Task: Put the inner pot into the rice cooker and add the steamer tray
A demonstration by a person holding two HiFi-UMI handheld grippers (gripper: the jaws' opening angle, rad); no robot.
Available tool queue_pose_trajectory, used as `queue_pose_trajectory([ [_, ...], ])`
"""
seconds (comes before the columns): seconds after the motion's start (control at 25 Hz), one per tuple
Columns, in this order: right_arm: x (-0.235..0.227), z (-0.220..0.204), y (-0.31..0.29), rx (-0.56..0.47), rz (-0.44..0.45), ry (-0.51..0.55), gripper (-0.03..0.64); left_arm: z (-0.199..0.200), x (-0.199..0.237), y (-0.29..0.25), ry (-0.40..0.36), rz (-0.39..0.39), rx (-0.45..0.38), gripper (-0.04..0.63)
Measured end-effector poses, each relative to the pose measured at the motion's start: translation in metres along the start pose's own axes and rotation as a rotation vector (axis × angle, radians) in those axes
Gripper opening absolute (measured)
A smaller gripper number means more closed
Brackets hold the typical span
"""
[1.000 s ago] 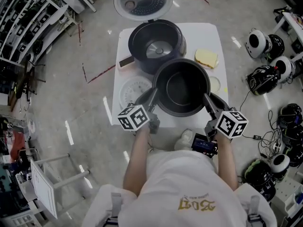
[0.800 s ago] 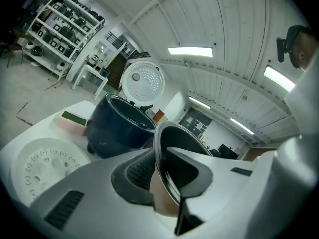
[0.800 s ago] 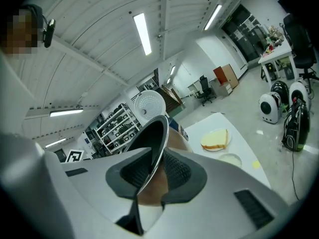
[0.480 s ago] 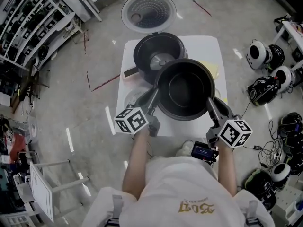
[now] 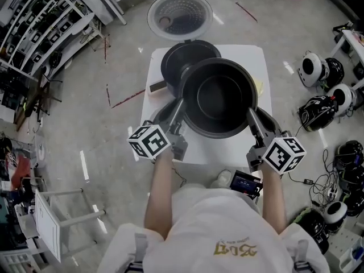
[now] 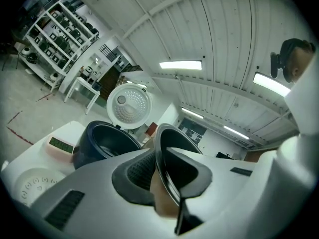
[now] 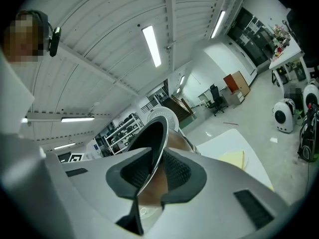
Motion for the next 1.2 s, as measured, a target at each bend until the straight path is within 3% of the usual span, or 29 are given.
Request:
queue_pose_trajectory([
  [0.6,0.004,0.019,-0.050,0.007,0.098,0.012,0.083,0.043,0.015,0.003,0.002,0.029,-0.079,0.078],
  [1.2,-0.018,0.038,-0.133,-0.004,0.080,-0.006,0.083,0.103,0.057,-0.053,0.006,0.009,-0.083,0.077],
])
Point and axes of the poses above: the fingertips, and each gripper's own axes: y backward along the fingers, x to its left, z out of its top, the point moved 10 cm from there along y, backward along the fingers, and after that the axes turned 12 degrees about z, right-handed, at the moved point
